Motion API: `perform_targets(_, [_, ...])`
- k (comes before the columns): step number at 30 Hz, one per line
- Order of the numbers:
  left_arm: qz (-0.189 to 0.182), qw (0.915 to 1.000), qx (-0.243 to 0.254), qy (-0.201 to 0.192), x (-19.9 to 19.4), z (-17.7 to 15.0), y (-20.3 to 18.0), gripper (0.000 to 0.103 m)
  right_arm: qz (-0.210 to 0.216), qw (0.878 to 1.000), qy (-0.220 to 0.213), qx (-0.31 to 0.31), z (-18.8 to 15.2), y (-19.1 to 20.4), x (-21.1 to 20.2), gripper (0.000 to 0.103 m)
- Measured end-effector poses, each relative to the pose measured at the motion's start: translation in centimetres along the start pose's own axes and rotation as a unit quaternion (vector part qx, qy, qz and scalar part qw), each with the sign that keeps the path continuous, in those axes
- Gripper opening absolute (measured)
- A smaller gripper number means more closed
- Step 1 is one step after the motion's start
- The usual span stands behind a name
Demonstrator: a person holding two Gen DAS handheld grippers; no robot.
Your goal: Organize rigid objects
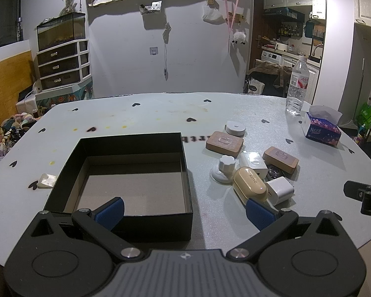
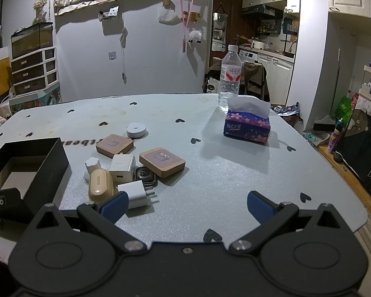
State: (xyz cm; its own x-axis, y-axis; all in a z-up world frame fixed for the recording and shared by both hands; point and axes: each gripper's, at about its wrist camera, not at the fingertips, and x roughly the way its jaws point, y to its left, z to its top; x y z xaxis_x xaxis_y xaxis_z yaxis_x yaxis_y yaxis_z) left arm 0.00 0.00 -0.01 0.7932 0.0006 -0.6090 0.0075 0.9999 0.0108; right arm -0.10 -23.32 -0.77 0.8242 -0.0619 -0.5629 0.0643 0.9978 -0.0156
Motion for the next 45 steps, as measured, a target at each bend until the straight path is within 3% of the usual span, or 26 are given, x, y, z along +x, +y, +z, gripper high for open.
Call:
perform_targets(15, [0.009,0.9996,-0.016,-0.023,-0.7,0.1,1.0,0.103,0.006,1.0,-0.024,0.007,0.6,-0.1,-0.2,0.103])
perform_targets(22, [-0.023,0.9975,-0.061,-0.027,-0.8,-0.1,3.2,0.103,0.006,0.999,-0.043,0.014,1.3,-0.1,0.1,0.103])
perform_targets(27, [-0.006,0.996,-0.069,-0.057,-1.0,0.6,5.1,0.103,0.013,0.998,-0.048,0.025,2.0,0.1,0.9,0.103])
perform_targets(33, [0.048,0.9924,-0.063,-0.094,-0.7,1.8,8.1,0.103,0.026,0.998,-0.045,0.034,2.4,0.3,2.2,0.103])
perform_targets(38, [0.076,0.9912,-0.063,-0.088,0.5,2.7,10.8,0.103,0.04,0.998,-0.032,0.047,2.5,0.5,4.0,0.103])
perform_targets(45, [0.079,0.9928,-0.07,-0.056,2.8,2.8,14.4,0.103,0.046,0.998,-0.011,0.043,1.8,1.6,6.9,0.103])
